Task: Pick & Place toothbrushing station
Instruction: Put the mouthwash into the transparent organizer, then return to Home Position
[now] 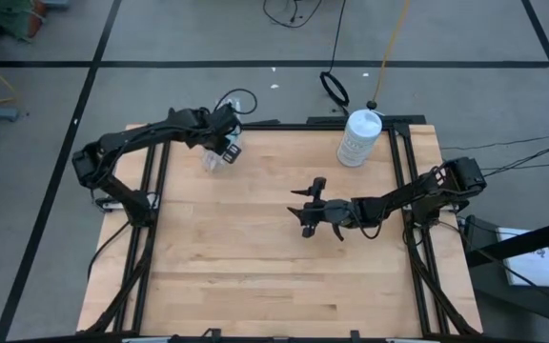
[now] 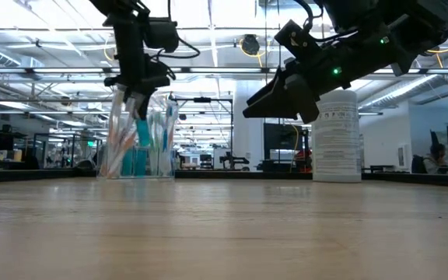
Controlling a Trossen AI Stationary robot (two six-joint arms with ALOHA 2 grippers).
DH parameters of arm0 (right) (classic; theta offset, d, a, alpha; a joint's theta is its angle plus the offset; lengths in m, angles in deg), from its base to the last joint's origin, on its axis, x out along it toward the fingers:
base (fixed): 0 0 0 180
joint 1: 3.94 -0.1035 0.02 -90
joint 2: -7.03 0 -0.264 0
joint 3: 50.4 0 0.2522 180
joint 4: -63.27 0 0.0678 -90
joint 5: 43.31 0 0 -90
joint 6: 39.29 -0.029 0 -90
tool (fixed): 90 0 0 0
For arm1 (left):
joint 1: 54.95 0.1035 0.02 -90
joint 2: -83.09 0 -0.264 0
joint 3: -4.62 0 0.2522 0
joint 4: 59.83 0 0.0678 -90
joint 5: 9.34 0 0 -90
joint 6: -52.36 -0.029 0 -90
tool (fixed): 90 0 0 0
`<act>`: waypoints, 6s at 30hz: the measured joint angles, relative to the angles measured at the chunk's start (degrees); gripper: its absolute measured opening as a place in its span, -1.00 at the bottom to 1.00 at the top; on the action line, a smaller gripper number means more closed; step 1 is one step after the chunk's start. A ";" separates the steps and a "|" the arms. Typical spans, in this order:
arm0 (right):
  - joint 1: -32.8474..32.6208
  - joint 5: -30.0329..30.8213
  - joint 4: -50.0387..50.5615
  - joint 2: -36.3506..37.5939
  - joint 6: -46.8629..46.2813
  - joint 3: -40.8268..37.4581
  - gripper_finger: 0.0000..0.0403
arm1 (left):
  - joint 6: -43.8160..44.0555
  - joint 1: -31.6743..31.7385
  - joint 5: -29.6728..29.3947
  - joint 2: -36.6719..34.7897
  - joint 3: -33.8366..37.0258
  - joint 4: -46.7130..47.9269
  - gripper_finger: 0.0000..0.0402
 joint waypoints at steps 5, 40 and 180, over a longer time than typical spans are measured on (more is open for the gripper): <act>0.00 0.00 0.01 0.00 0.00 0.00 0.20 | 0.97 0.00 -5.69 -0.10 0.00 3.84 -0.54; 0.02 -0.02 0.53 0.00 0.39 0.00 0.20 | -8.51 2.13 -5.52 5.93 -0.53 1.23 -0.09; -4.96 -23.78 26.56 90.99 -11.98 -39.01 -0.48 | -19.53 -17.06 24.23 -71.37 72.00 -69.60 -0.41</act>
